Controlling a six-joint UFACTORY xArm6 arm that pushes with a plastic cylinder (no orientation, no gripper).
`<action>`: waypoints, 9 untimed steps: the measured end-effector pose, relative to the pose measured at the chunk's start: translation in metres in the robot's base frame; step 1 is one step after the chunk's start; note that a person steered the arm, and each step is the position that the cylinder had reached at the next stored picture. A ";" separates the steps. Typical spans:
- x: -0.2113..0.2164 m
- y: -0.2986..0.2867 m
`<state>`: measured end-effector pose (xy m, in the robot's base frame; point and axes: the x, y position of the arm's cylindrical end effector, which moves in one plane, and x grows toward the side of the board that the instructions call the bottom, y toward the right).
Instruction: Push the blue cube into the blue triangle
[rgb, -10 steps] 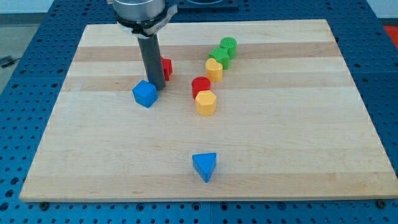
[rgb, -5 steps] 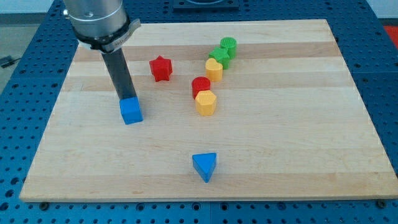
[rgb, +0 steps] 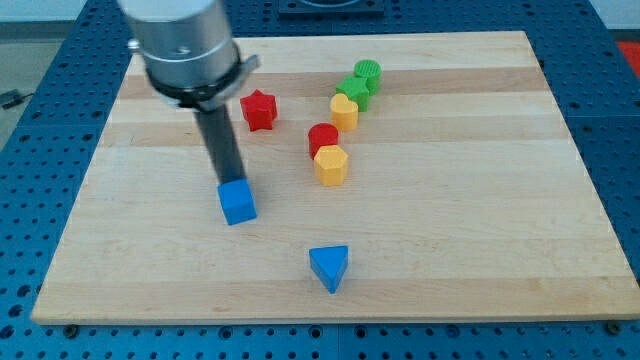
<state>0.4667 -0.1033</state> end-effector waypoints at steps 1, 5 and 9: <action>0.003 0.021; 0.019 -0.031; 0.045 0.093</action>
<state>0.5121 -0.0101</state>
